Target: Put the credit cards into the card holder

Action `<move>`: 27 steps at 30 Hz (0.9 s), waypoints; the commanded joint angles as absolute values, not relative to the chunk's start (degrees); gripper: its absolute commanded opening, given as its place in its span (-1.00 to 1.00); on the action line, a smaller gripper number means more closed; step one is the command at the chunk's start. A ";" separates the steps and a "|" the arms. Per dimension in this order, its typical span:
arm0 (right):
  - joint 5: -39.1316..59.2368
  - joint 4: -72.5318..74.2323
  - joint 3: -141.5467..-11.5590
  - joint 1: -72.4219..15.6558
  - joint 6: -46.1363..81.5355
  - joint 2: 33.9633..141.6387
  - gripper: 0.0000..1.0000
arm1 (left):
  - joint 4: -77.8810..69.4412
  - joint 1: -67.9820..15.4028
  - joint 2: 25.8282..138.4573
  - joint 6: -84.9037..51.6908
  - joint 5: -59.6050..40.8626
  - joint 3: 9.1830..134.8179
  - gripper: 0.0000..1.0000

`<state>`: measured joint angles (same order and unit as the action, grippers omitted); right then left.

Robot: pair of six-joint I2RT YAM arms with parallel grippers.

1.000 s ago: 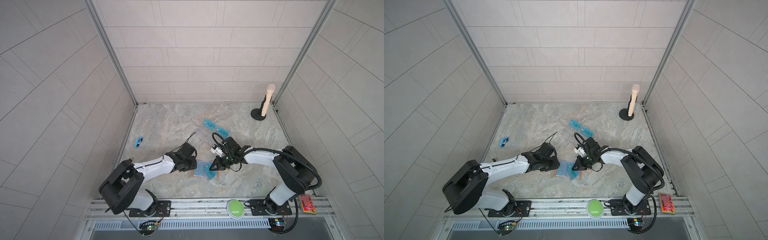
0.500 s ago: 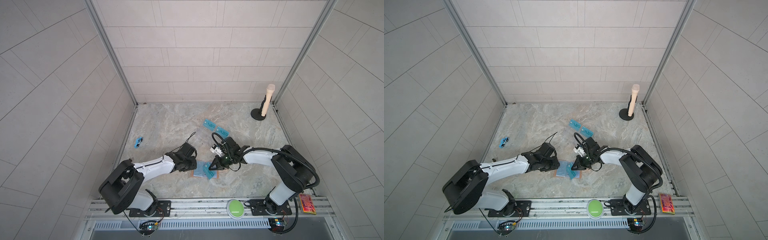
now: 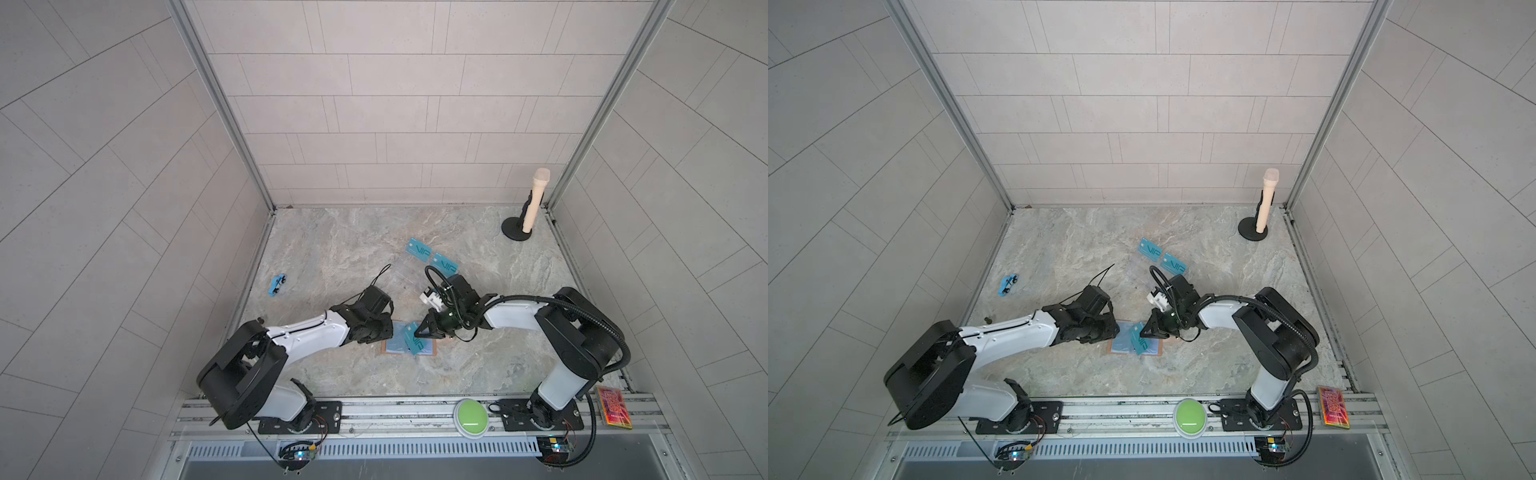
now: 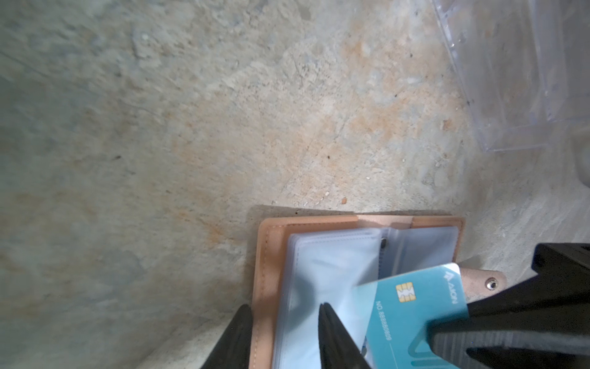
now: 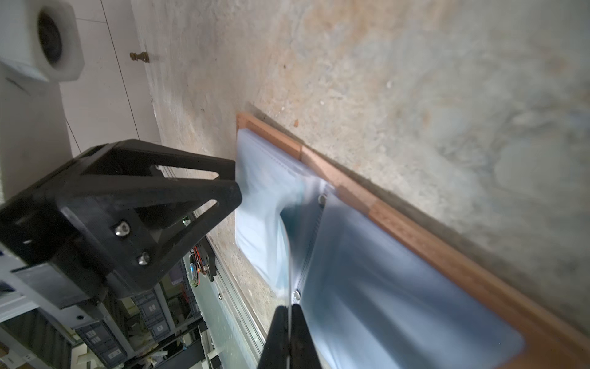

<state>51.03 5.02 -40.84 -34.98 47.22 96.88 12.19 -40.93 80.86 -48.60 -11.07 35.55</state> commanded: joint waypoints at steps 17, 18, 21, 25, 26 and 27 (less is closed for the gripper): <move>46.61 17.83 -33.48 -35.17 62.18 99.29 -1.00 | 12.22 -41.13 79.36 -48.58 -10.55 34.72 -0.25; 46.36 19.18 -33.24 -35.16 63.04 99.80 -1.00 | 12.26 -41.12 79.28 -48.56 -10.57 34.72 -0.25; 46.23 24.44 -32.49 -35.19 66.38 100.95 -1.00 | 12.13 -41.13 79.31 -48.77 -10.59 34.52 -0.25; 45.21 26.49 -32.35 -35.33 67.49 101.21 -1.00 | 12.04 -41.13 79.32 -48.87 -10.63 34.37 -0.24; 44.94 26.62 -32.24 -35.34 67.37 101.01 -1.00 | 12.04 -41.13 79.31 -48.87 -10.70 34.40 -0.25; 44.58 26.60 -32.06 -35.33 67.26 100.86 -1.00 | 12.08 -41.13 79.29 -48.86 -10.72 34.39 -0.24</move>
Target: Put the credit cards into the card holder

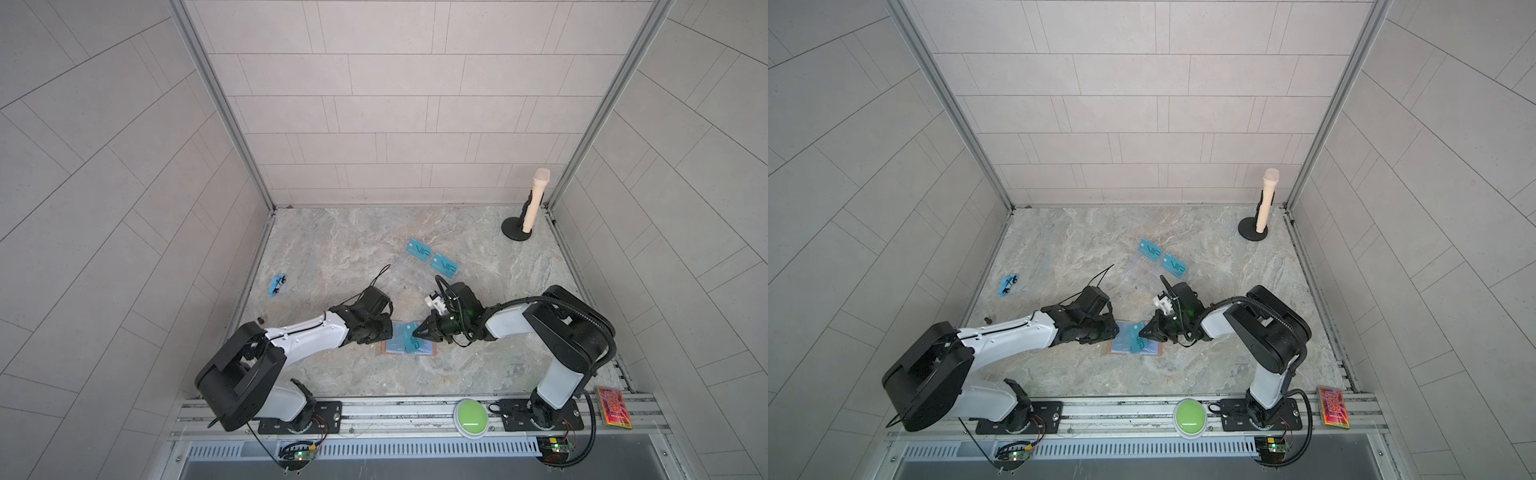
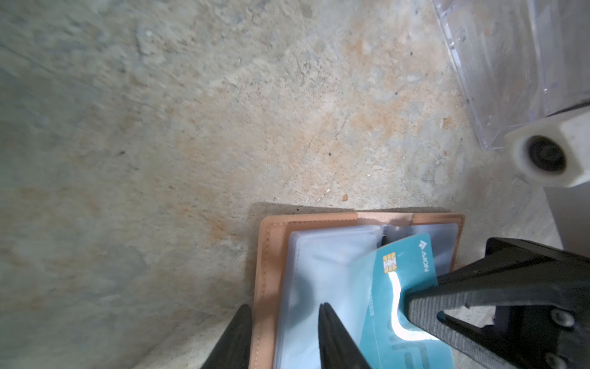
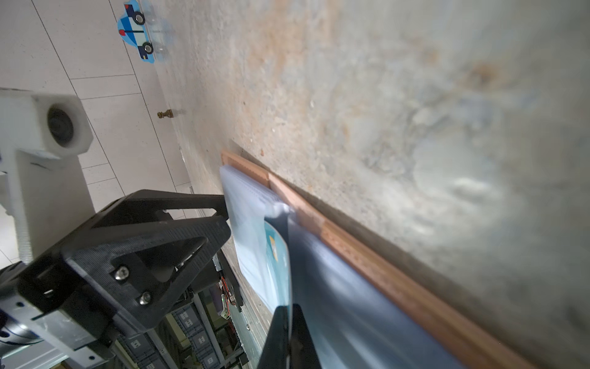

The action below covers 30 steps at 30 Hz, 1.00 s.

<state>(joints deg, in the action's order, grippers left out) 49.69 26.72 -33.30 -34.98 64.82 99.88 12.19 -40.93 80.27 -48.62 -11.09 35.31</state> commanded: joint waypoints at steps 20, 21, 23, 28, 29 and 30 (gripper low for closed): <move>40.81 34.48 -29.54 -37.93 68.99 102.64 -1.00 | 12.04 -41.13 78.99 -48.69 -11.07 33.93 -0.31; 40.70 34.67 -29.44 -38.01 68.94 102.61 -1.00 | 11.95 -41.13 79.03 -48.69 -11.13 33.89 -0.32; 40.41 35.75 -29.20 -38.05 69.60 102.67 -1.00 | 11.95 -41.13 79.10 -48.69 -11.32 33.90 -0.34; 39.29 38.63 -28.76 -39.49 69.89 102.02 -1.00 | 12.81 -41.13 78.84 -48.13 -11.07 34.35 -0.34; 39.22 37.52 -28.99 -39.59 68.62 101.64 -1.00 | 13.18 -41.13 78.92 -47.87 -10.99 34.64 -0.34; 38.85 35.80 -29.25 -39.64 66.90 101.24 -1.00 | 13.43 -41.13 78.98 -47.69 -10.99 34.78 -0.34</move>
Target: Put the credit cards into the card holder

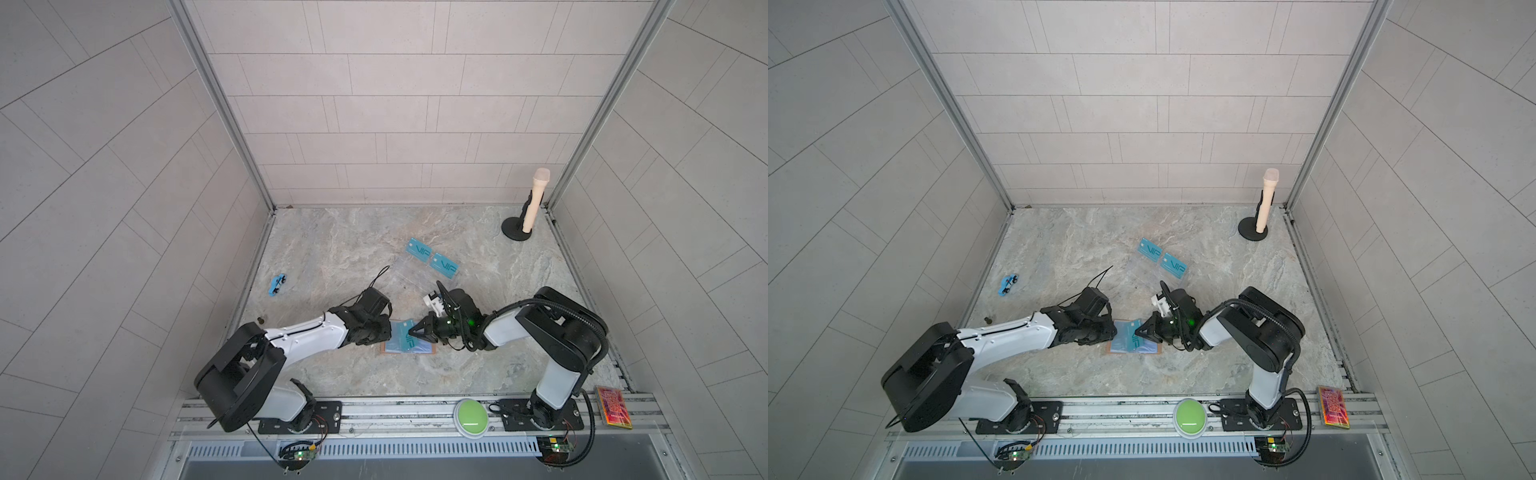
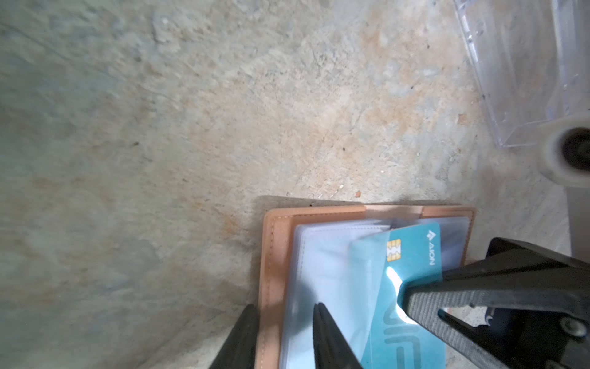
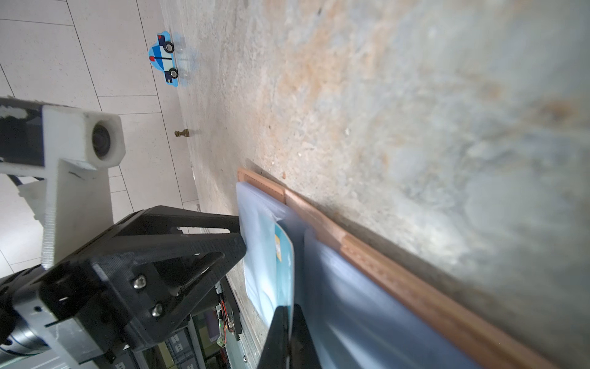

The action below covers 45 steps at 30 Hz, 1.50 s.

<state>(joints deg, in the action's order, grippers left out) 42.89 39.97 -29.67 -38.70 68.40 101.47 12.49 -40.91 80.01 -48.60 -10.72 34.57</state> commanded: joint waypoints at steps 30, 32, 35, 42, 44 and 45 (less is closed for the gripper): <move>37.80 39.10 -28.13 -39.37 64.15 102.41 -1.00 | 14.59 -41.13 78.85 -47.55 -11.12 35.42 -0.38; 37.54 39.19 -27.82 -39.53 64.38 102.51 -1.00 | 14.59 -41.13 78.84 -47.57 -11.03 35.42 -0.38; 36.73 39.51 -27.64 -40.14 65.08 102.68 -1.00 | 14.68 -41.13 78.74 -47.67 -11.01 35.26 -0.37; 30.37 30.21 -30.14 -44.37 62.11 98.78 -0.97 | 14.90 -41.13 77.52 -48.27 -11.40 35.46 -0.33; 28.94 22.76 -32.77 -45.78 58.90 97.68 -0.84 | 15.02 -41.13 77.09 -48.38 -11.46 35.64 -0.31; 28.29 20.85 -33.49 -46.28 57.95 97.14 -0.77 | 15.28 -41.14 76.95 -48.32 -11.42 35.77 -0.29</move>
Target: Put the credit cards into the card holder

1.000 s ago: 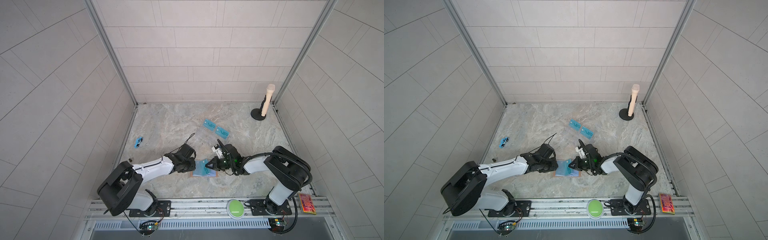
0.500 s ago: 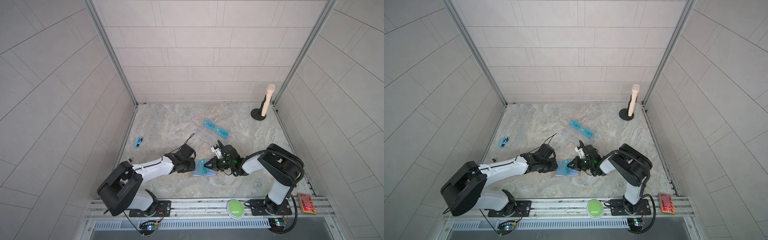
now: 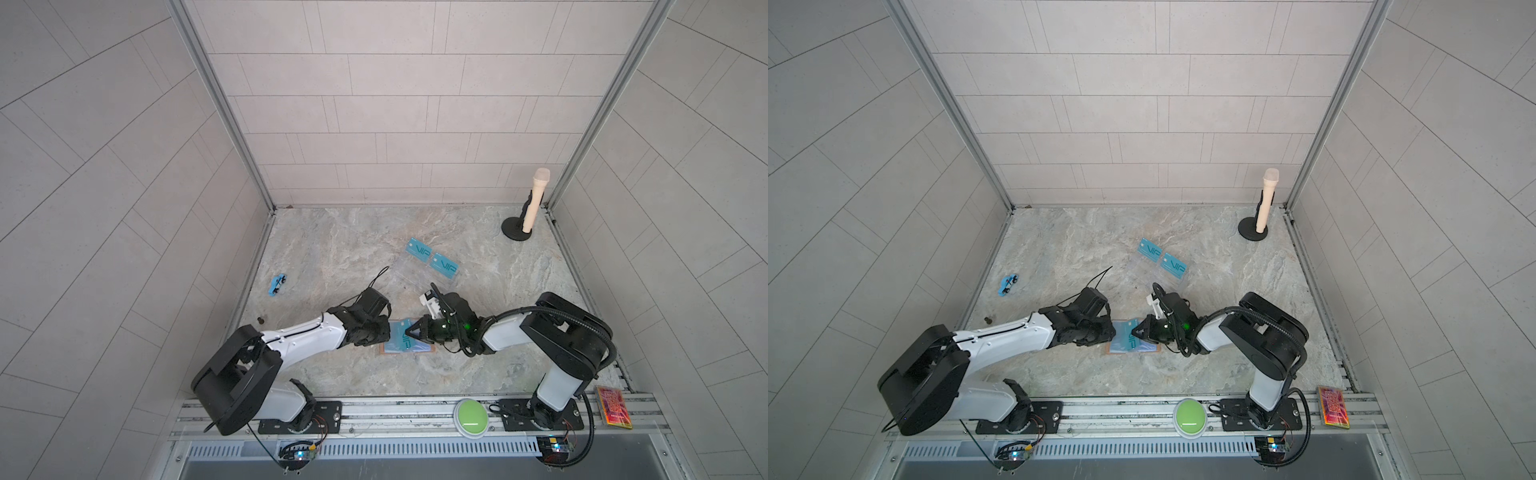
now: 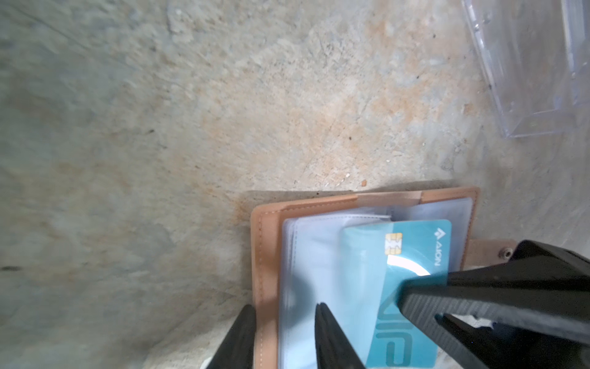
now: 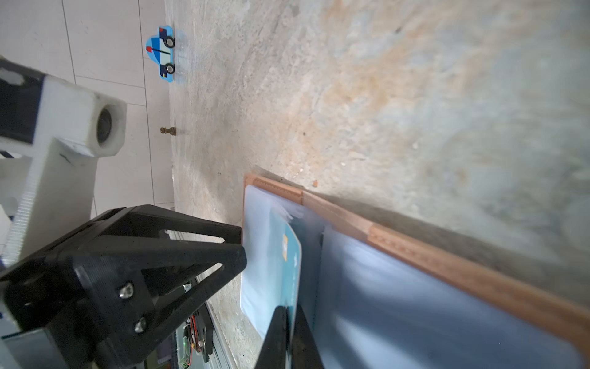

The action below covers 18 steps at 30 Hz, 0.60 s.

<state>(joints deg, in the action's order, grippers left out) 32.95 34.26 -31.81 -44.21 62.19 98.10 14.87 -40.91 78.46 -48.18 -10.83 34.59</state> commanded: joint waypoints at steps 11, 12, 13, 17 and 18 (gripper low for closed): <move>26.38 6.41 -38.51 -47.35 51.35 94.32 -0.29 | 13.83 -41.13 77.07 -47.74 -11.06 34.44 -0.10; 26.30 4.93 -39.35 -47.53 50.43 94.31 -0.27 | 12.78 -41.13 77.02 -47.77 -11.60 33.95 -0.08; 26.13 3.23 -40.18 -47.67 49.55 94.37 -0.26 | 12.26 -41.13 77.08 -47.75 -11.93 33.48 -0.08; 25.26 -2.44 -43.07 -48.47 46.03 94.12 -0.20 | 10.91 -41.13 77.42 -47.29 -12.59 33.14 -0.08; 25.98 -1.56 -42.89 -48.44 46.03 93.68 -0.14 | 10.01 -41.13 77.42 -47.45 -13.09 32.78 -0.08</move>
